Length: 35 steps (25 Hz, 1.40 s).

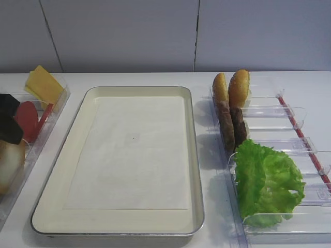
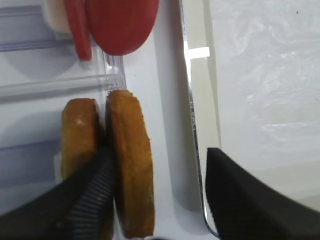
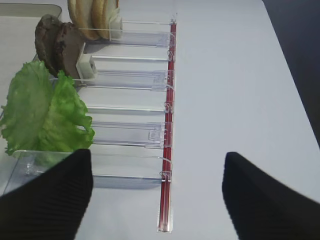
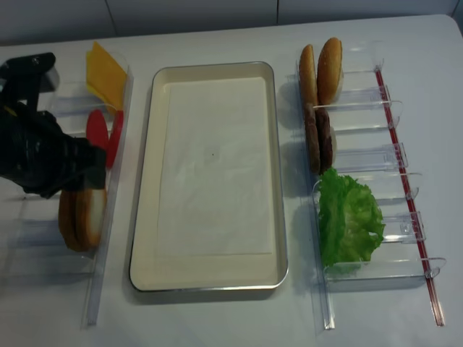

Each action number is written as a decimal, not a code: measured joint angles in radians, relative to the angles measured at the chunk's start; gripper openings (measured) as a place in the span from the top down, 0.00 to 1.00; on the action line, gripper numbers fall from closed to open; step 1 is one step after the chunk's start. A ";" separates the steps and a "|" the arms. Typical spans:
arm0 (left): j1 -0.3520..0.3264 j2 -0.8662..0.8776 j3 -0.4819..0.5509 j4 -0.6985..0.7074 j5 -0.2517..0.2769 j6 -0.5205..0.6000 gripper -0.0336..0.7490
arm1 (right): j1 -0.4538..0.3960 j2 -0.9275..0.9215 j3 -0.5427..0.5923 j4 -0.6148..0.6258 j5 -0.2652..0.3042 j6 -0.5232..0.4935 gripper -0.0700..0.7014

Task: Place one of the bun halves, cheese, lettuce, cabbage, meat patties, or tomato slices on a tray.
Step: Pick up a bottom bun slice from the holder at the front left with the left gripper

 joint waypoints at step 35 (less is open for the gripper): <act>0.000 0.090 -0.004 0.020 0.012 -0.008 0.64 | 0.000 0.000 0.000 0.000 0.000 0.000 0.20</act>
